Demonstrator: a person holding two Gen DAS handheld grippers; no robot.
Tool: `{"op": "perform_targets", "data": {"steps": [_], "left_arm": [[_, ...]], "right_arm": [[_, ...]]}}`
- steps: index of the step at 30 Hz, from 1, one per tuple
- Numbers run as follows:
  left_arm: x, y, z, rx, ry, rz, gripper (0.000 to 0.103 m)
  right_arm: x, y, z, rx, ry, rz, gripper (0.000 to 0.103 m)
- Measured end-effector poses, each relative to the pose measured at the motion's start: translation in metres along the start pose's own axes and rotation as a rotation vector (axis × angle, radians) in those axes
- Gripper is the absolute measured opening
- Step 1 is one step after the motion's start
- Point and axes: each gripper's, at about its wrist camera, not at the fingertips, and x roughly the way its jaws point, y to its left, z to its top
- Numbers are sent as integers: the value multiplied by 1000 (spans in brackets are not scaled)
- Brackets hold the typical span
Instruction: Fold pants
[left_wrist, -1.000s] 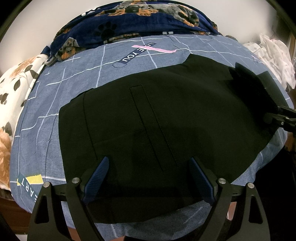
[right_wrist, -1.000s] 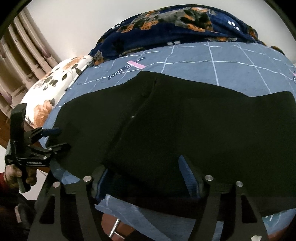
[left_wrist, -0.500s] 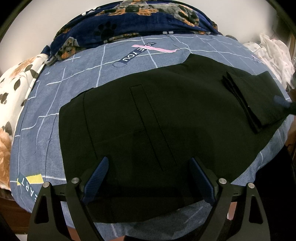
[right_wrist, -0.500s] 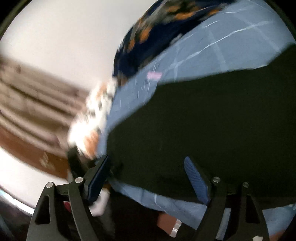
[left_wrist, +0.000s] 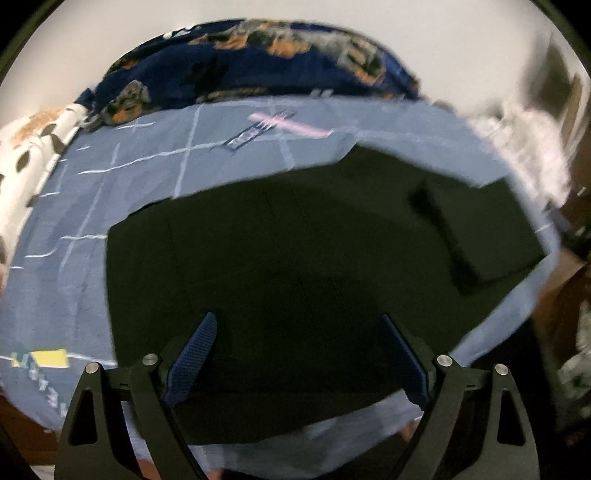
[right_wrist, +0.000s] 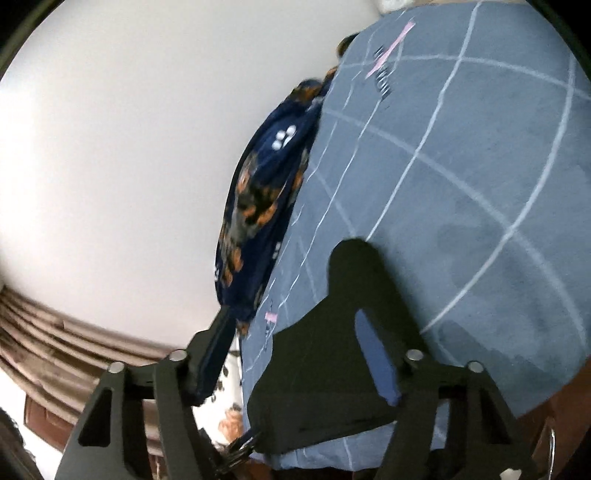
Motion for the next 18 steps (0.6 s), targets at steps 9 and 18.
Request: {"op": "perform_targets", "data": {"steps": [9, 18], "left_arm": [[6, -57, 27, 113, -28, -75, 89], [30, -107, 47, 165, -34, -122, 89]], "right_arm": [[42, 18, -10, -124, 156, -15, 53], [99, 29, -4, -307, 293, -143, 51]]}}
